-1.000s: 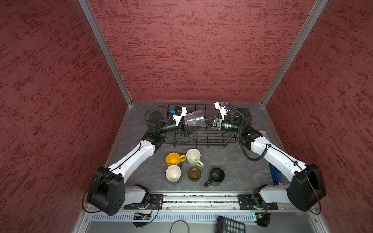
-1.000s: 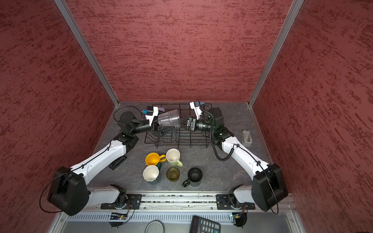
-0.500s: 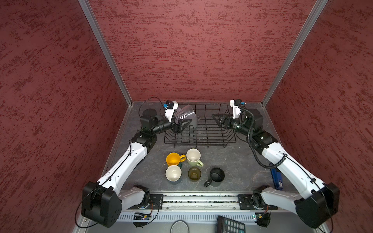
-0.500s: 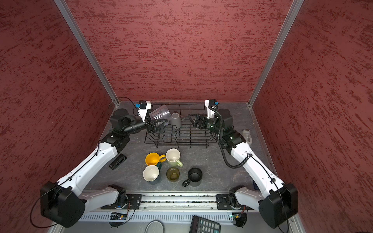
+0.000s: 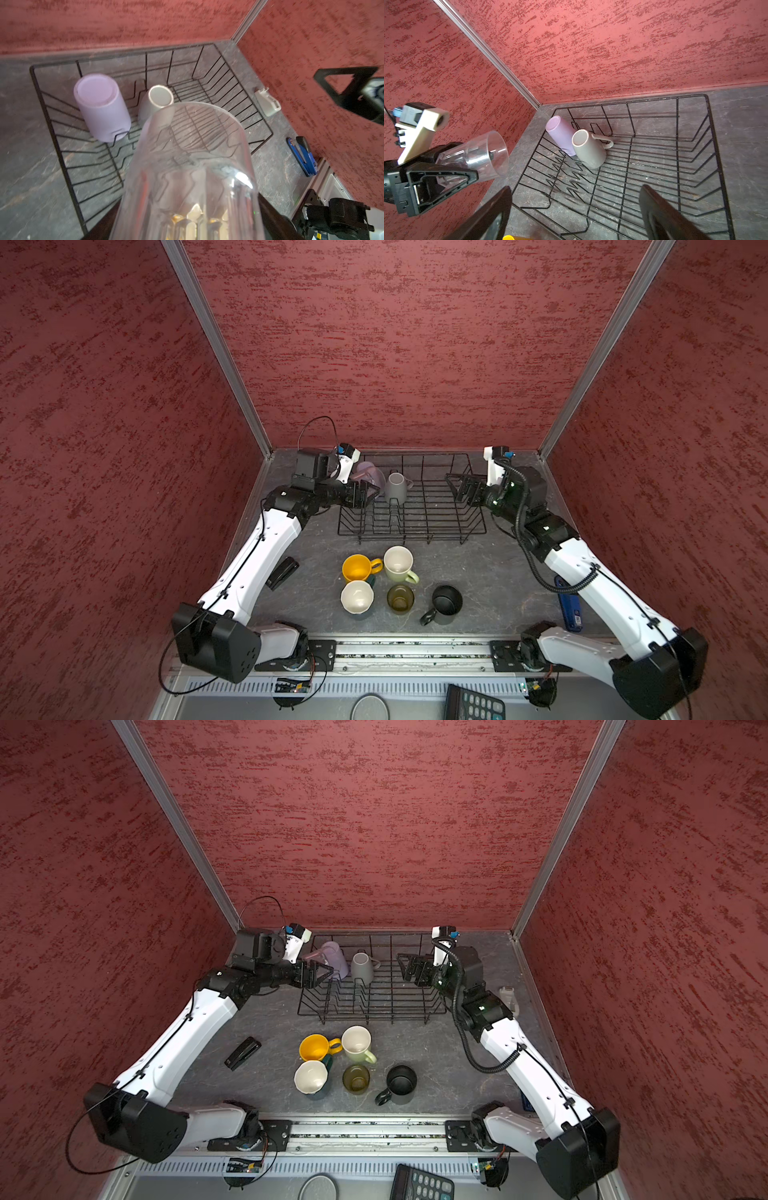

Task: Load cups into a dish rack
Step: Place the cup upside down at the dish rack.

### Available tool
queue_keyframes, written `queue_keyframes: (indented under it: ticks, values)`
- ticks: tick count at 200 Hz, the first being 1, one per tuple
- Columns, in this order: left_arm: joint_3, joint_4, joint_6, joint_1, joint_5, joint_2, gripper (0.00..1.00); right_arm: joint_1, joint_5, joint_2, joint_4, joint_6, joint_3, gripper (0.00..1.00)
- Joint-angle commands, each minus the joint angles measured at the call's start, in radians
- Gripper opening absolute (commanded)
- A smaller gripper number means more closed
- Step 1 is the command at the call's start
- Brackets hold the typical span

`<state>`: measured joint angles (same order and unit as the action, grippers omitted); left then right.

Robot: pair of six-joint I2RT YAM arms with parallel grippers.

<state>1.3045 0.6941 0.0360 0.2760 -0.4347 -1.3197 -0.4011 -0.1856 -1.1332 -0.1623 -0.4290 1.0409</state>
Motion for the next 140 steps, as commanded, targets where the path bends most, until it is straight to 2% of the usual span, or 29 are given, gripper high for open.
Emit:
queue_keyframes:
  ticks: [1,61,92,140]
  values:
    - [0.057,0.138,-0.036,0.003,0.048,-0.024,0.00,0.008,0.032,0.023,0.000,0.020,0.002,0.97]
    - [0.213,0.339,-0.045,0.023,0.145,-0.207,0.00,0.015,0.035,0.033,0.010,0.015,-0.022,0.98]
    - [0.284,0.403,-0.064,0.048,0.245,-0.288,0.00,0.018,0.035,0.034,0.011,0.019,-0.025,0.98]
    - [0.365,0.453,-0.056,0.078,0.304,-0.397,0.00,0.024,0.028,0.027,0.022,0.022,-0.034,0.99]
